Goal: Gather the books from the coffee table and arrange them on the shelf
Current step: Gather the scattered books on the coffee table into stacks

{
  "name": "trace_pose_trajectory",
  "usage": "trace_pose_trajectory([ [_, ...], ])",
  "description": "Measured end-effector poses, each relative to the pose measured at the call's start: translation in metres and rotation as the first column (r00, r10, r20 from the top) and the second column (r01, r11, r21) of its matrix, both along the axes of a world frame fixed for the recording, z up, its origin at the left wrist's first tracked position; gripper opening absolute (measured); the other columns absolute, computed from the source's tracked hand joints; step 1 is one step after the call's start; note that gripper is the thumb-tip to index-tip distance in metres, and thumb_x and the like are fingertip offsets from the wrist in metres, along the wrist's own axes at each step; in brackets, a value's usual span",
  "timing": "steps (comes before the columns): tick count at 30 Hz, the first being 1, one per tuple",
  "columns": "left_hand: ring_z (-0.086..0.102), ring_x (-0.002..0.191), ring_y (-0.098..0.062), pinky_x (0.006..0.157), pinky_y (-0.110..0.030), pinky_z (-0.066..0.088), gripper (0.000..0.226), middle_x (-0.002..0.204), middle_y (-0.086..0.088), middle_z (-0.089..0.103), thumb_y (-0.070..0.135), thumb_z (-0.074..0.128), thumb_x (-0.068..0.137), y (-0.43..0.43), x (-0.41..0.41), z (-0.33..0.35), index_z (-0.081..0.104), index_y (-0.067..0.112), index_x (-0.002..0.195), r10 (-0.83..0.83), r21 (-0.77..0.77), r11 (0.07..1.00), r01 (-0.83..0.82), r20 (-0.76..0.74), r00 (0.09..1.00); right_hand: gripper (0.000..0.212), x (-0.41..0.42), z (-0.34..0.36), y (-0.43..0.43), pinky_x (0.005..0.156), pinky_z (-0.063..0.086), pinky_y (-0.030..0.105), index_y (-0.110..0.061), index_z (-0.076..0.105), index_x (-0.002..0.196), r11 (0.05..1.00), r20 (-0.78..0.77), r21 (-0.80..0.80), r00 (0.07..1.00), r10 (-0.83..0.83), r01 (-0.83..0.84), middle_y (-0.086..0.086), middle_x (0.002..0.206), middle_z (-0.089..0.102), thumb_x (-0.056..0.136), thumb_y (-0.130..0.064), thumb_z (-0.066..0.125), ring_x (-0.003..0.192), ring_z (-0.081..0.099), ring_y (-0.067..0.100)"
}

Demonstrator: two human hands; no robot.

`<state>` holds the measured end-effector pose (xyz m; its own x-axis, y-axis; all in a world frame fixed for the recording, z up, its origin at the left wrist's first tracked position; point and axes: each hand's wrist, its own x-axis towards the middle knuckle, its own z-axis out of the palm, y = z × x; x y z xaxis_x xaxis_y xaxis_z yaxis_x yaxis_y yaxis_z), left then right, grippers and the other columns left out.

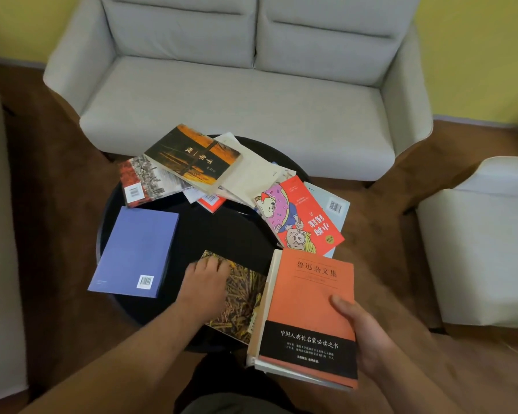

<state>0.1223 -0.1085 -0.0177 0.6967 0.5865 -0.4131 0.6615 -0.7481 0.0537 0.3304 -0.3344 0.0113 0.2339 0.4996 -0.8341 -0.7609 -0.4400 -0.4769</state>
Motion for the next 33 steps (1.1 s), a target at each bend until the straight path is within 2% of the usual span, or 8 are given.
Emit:
trace_pose_trajectory([
  [2, 0.012, 0.151, -0.023, 0.122, -0.051, 0.013, 0.084, 0.163, -0.001, 0.018, 0.037, 0.063, 0.088, 0.022, 0.013, 0.0, 0.014, 0.023, 0.156, -0.168, -0.138, 0.978, 0.159, -0.056, 0.984, 0.109, -0.001, 0.001, -0.002, 0.106, 0.044, 0.068, -0.015, 0.051, 0.142, 1.0, -0.003, -0.002, 1.0, -0.013, 0.013, 0.029, 0.132, 0.064, 0.047, -0.033, 0.102, 0.12, 0.061, 0.053],
  [5, 0.017, 0.15, -0.025, 0.122, -0.054, 0.007, 0.096, 0.161, -0.003, 0.022, 0.042, 0.072, 0.081, 0.036, 0.03, -0.003, 0.016, 0.023, 0.155, -0.284, -0.217, 0.945, 0.245, -0.175, 0.943, 0.108, -0.002, 0.001, -0.007, 0.098, 0.052, 0.064, -0.014, 0.049, 0.143, 0.999, -0.003, -0.016, 0.999, -0.043, 0.043, 0.029, 0.131, 0.065, 0.049, -0.031, 0.1, 0.116, 0.064, 0.052],
  [12, 0.05, 0.122, -0.024, 0.103, -0.042, 0.045, 0.09, 0.135, -0.001, 0.05, 0.055, 0.083, 0.06, 0.037, 0.009, -0.01, 0.046, 0.024, 0.136, -0.157, -0.387, 0.922, 0.025, -0.314, 0.936, 0.111, -0.001, 0.005, -0.015, 0.087, 0.059, 0.056, -0.009, 0.052, 0.14, 1.0, -0.096, 0.014, 0.995, -0.024, 0.026, 0.032, 0.125, 0.067, 0.043, -0.03, 0.101, 0.098, 0.071, 0.048],
  [17, 0.063, 0.104, -0.013, 0.098, -0.04, 0.051, 0.063, 0.112, 0.006, 0.067, 0.046, 0.088, 0.056, 0.029, -0.04, -0.01, 0.061, 0.028, 0.11, 0.379, -0.719, 0.566, -0.402, -0.206, 0.902, 0.088, -0.004, 0.01, -0.004, 0.085, 0.06, 0.055, -0.009, 0.053, 0.14, 1.0, -0.123, 0.026, 0.992, -0.01, 0.013, 0.032, 0.124, 0.067, 0.065, -0.03, 0.094, 0.097, 0.071, 0.047],
  [22, 0.07, 0.1, -0.025, 0.096, -0.052, 0.051, 0.055, 0.108, -0.005, 0.072, 0.044, 0.08, 0.072, -0.005, -0.059, -0.018, 0.058, 0.024, 0.118, 0.827, -0.858, 0.062, -0.51, -0.242, 0.508, 0.065, -0.02, -0.005, 0.029, 0.089, 0.058, 0.056, -0.01, 0.055, 0.138, 0.999, -0.138, 0.018, 0.99, 0.033, -0.031, 0.029, 0.125, 0.068, 0.079, -0.021, 0.082, 0.103, 0.071, 0.046],
  [25, 0.066, 0.104, -0.027, 0.1, -0.052, 0.046, 0.047, 0.111, -0.008, 0.069, 0.056, 0.053, 0.092, -0.018, -0.053, -0.017, 0.052, 0.02, 0.122, 0.868, -0.857, -0.037, -0.515, -0.283, 0.408, 0.079, -0.03, -0.025, 0.058, 0.104, 0.046, 0.066, -0.018, 0.052, 0.14, 0.995, -0.124, -0.001, 0.988, 0.094, -0.095, 0.027, 0.133, 0.064, 0.071, -0.02, 0.091, 0.12, 0.063, 0.049],
  [28, 0.068, 0.108, -0.027, 0.1, -0.049, 0.046, 0.069, 0.113, -0.006, 0.073, 0.081, 0.035, 0.083, -0.02, -0.058, -0.016, 0.063, 0.029, 0.121, 0.866, -0.903, -0.125, -0.412, -0.302, 0.398, 0.057, -0.042, -0.038, 0.084, 0.106, 0.046, 0.065, -0.02, 0.054, 0.134, 0.973, -0.031, -0.014, 0.973, 0.229, -0.23, 0.018, 0.126, 0.071, 0.083, -0.022, 0.08, 0.118, 0.066, 0.043],
  [33, 0.07, 0.103, -0.026, 0.094, -0.048, 0.054, 0.092, 0.116, -0.006, 0.069, 0.074, 0.078, 0.055, -0.025, -0.057, -0.018, 0.048, 0.022, 0.125, 0.862, -0.907, -0.073, -0.416, -0.267, 0.432, 0.037, -0.061, -0.048, 0.104, 0.099, 0.055, 0.043, -0.018, 0.06, 0.129, 0.857, 0.2, -0.198, 0.836, 0.511, -0.476, 0.002, 0.116, 0.074, 0.1, -0.041, 0.061, 0.107, 0.07, 0.023],
])
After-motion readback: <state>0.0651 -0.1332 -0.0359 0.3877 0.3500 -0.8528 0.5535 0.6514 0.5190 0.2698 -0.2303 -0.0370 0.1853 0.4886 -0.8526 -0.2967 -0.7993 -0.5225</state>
